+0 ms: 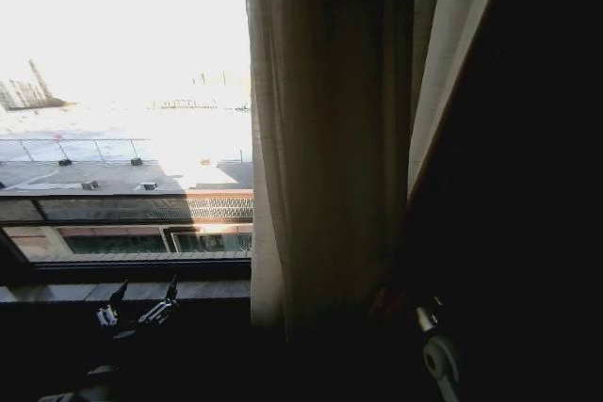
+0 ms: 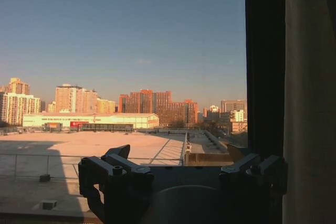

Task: Open the curtains by pulling them apart, changing their state from closed to fully open.

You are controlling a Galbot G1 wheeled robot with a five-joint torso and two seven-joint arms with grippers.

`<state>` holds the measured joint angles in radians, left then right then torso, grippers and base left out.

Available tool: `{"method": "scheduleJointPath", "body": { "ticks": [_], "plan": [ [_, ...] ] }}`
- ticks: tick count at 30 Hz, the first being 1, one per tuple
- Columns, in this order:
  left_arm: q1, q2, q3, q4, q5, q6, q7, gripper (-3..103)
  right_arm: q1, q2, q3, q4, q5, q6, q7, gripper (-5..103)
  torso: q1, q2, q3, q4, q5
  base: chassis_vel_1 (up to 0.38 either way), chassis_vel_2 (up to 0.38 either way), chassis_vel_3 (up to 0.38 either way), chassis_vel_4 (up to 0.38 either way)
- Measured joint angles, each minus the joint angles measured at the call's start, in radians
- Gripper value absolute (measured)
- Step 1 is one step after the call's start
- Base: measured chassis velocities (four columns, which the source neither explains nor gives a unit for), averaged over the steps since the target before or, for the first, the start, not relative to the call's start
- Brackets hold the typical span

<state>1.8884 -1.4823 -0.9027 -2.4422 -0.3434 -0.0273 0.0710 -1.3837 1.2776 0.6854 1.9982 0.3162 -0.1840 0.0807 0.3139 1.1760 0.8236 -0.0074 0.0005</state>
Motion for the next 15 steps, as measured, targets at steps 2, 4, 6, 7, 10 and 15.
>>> {"method": "scheduleJointPath", "body": {
  "ticks": [2,4,6,7,10,15],
  "plan": [
    [0.001,0.0,-0.001,0.0,-0.001,-0.002,0.0,100,0.0,0.0,0.0,0.0,-0.002,0.001,0.0,0,0.0,0.0,0.0,0.0,0.0002,-0.307,-0.261,0.27,0.317],
    [0.004,-0.001,-0.002,0.003,-0.003,-0.008,0.002,100,-0.004,0.0,0.0,0.001,-0.009,0.002,0.001,0,0.0,0.0,0.0,-0.0003,0.0001,-0.203,-0.22,0.22,0.183],
    [0.006,-0.001,-0.003,0.004,-0.003,-0.012,0.004,100,-0.009,0.001,0.0,0.003,-0.015,0.001,-0.002,0,0.0,0.0,0.0,-0.0004,0.0003,-0.124,-0.133,0.099,0.107],
    [0.007,-0.002,-0.003,0.004,-0.003,-0.013,0.005,100,-0.014,0.002,0.0,0.005,-0.019,-0.002,-0.008,0,0.0,0.0,0.0,-0.0004,0.0003,-0.077,-0.018,0.051,0.055],
    [0.007,-0.003,-0.003,0.005,-0.004,-0.013,0.005,100,-0.024,0.006,0.0,0.006,-0.029,-0.007,-0.013,4,0.0,0.0,0.0,-0.0006,0.0005,-0.031,-0.012,0.034,0.023],
    [0.004,-0.003,-0.001,0.008,-0.003,-0.013,0.007,100,-0.035,0.008,0.001,0.006,-0.03,-0.007,-0.012,25,0.0,0.0,0.0,-0.0003,-0.001,0.022,0.017,-0.031,-0.023]
  ]
}}
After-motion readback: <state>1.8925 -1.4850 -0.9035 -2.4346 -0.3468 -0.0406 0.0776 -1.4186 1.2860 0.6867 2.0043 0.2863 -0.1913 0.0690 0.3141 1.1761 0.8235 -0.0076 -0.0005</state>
